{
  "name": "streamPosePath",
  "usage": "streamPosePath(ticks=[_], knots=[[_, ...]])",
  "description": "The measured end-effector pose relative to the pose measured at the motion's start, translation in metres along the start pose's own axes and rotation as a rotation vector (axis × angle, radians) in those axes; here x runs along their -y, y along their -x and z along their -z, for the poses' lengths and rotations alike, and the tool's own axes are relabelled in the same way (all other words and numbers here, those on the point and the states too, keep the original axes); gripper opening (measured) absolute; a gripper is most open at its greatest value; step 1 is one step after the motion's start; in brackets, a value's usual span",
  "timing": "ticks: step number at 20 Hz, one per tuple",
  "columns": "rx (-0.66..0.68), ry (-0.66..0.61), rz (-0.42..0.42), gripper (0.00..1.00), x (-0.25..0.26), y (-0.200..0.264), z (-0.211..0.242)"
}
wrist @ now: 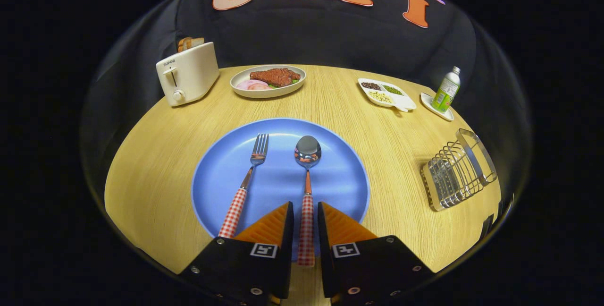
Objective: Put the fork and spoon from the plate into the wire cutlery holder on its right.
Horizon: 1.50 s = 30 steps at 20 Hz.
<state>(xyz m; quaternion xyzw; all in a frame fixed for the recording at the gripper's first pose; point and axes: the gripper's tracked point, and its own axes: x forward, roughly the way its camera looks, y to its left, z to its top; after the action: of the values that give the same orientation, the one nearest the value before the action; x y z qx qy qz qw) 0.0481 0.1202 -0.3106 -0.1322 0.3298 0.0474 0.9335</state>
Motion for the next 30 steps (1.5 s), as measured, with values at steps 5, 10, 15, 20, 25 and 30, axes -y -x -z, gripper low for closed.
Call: streamPosePath(ticks=[5, 10, 15, 20, 25, 30], knots=[[-0.028, -0.039, -0.030, 0.07, 0.001, 0.006, -0.003], [-0.038, -0.036, -0.095, 0.06, 0.010, 0.033, -0.021], [-0.061, 0.036, -0.121, 0.05, 0.055, 0.074, -0.037], [-0.114, 0.083, -0.105, 0.05, 0.123, 0.121, -0.051], [-0.189, 0.150, -0.086, 0.05, 0.179, 0.152, -0.069], [-0.330, 0.151, -0.104, 0.06, 0.214, 0.154, -0.065]])
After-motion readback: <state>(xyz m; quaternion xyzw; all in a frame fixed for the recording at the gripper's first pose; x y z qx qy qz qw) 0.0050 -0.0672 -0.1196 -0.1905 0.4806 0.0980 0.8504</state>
